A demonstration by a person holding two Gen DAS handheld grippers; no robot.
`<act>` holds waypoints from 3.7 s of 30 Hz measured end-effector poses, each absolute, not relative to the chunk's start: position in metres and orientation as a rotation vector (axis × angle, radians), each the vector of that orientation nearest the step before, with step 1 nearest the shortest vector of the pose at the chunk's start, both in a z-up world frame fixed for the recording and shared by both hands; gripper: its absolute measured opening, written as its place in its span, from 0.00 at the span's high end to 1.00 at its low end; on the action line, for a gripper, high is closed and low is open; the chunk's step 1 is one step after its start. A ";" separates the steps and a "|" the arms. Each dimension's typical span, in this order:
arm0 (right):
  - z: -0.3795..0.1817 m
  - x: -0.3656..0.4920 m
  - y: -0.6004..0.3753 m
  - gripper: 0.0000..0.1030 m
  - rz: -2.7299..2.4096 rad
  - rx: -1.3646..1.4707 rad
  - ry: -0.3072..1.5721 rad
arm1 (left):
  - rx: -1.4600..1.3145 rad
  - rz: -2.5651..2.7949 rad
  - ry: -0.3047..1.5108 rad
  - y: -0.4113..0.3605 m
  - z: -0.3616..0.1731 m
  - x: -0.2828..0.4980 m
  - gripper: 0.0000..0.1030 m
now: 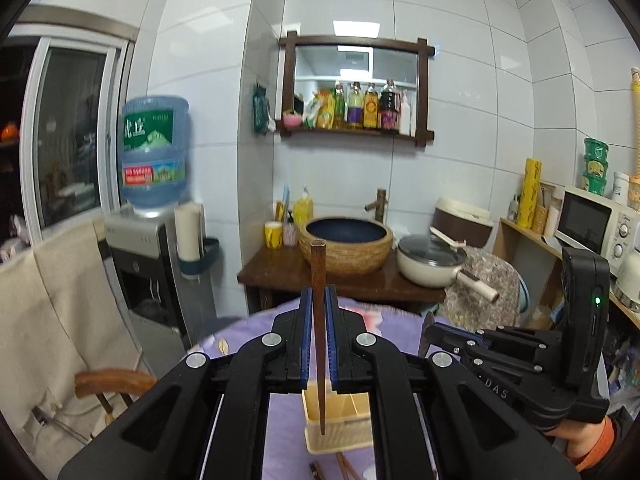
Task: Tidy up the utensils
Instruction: 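Lower the chopstick into the holder and open the left tool while the right tool drops the spoon in, then move both tools back down toward the remaining utensils on the tablecloth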
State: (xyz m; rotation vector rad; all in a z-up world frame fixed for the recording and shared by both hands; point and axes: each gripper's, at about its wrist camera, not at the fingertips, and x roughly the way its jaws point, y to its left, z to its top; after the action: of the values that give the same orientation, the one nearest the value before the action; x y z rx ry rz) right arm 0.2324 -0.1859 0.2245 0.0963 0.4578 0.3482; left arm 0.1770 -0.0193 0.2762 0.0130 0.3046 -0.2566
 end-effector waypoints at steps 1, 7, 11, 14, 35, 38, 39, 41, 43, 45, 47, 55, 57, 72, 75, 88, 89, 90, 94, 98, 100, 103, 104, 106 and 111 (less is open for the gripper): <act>0.229 0.237 -0.187 0.98 0.332 0.095 0.439 | 0.013 -0.249 0.297 -0.023 0.280 0.182 0.93; 0.220 0.261 -0.181 0.98 0.247 0.051 0.393 | -0.028 -0.205 0.335 -0.038 0.268 0.220 0.93; 0.195 0.277 -0.181 0.98 0.216 0.057 0.410 | -0.062 -0.190 0.365 -0.041 0.239 0.240 0.93; 0.176 0.282 -0.179 0.98 0.208 0.044 0.424 | -0.073 -0.186 0.387 -0.039 0.220 0.247 0.93; 0.104 0.289 -0.175 0.98 0.245 0.038 0.533 | -0.061 -0.222 0.514 -0.040 0.142 0.259 0.93; 0.099 0.288 -0.176 0.98 0.247 0.038 0.542 | -0.061 -0.220 0.529 -0.039 0.136 0.261 0.93; 0.097 0.288 -0.176 0.98 0.249 0.039 0.545 | -0.068 -0.224 0.539 -0.038 0.133 0.262 0.93; 0.095 0.288 -0.177 0.98 0.253 0.039 0.551 | -0.073 -0.225 0.541 -0.037 0.129 0.262 0.93; 0.092 0.289 -0.177 0.98 0.258 0.041 0.560 | -0.064 -0.231 0.534 -0.038 0.128 0.261 0.93; 0.088 0.290 -0.178 0.98 0.259 0.047 0.569 | -0.060 -0.242 0.531 -0.039 0.129 0.259 0.93; 0.086 0.290 -0.179 0.98 0.258 0.050 0.574 | -0.055 -0.243 0.530 -0.040 0.129 0.258 0.93; 0.085 0.290 -0.183 0.98 0.249 0.047 0.569 | -0.062 -0.244 0.529 -0.040 0.129 0.259 0.93; 0.085 0.290 -0.184 0.98 0.251 0.048 0.568 | -0.066 -0.241 0.529 -0.040 0.129 0.260 0.93; 0.083 0.283 -0.187 0.97 0.265 0.039 0.543 | -0.082 -0.249 0.506 -0.034 0.133 0.256 0.69; 0.084 0.279 -0.187 0.96 0.264 0.035 0.522 | -0.095 -0.251 0.496 -0.030 0.134 0.253 0.61; 0.083 0.244 -0.204 0.44 0.251 0.082 0.470 | -0.121 -0.209 0.435 0.000 0.123 0.212 0.22; 0.081 0.240 -0.204 0.44 0.242 0.076 0.479 | -0.118 -0.200 0.440 0.002 0.118 0.207 0.18; 0.078 0.236 -0.206 0.44 0.239 0.076 0.494 | -0.112 -0.196 0.451 0.004 0.113 0.204 0.15; 0.064 0.218 -0.212 0.44 0.205 0.082 0.545 | -0.087 -0.184 0.515 0.009 0.091 0.193 0.11; 0.043 0.199 -0.214 0.44 0.198 0.088 0.611 | -0.055 -0.170 0.570 0.011 0.065 0.181 0.11; 0.031 0.190 -0.213 0.44 0.199 0.077 0.635 | -0.035 -0.163 0.589 0.011 0.055 0.176 0.11; 0.016 0.179 -0.209 0.44 0.178 0.027 0.661 | -0.009 -0.162 0.612 0.010 0.039 0.166 0.11; 0.010 0.175 -0.207 0.44 0.164 0.013 0.674 | -0.008 -0.165 0.623 0.010 0.033 0.163 0.11; -0.002 0.169 -0.207 0.44 0.154 0.013 0.714 | -0.015 -0.168 0.646 0.011 0.024 0.159 0.11; -0.028 0.157 -0.211 0.46 0.131 0.011 0.793 | -0.027 -0.175 0.691 0.012 0.005 0.152 0.12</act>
State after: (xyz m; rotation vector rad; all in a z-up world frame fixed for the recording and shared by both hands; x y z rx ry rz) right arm 0.1568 -0.2106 -0.0279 0.0114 0.7927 0.1308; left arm 0.1524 0.0116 0.0047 -0.0270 0.6914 -0.1750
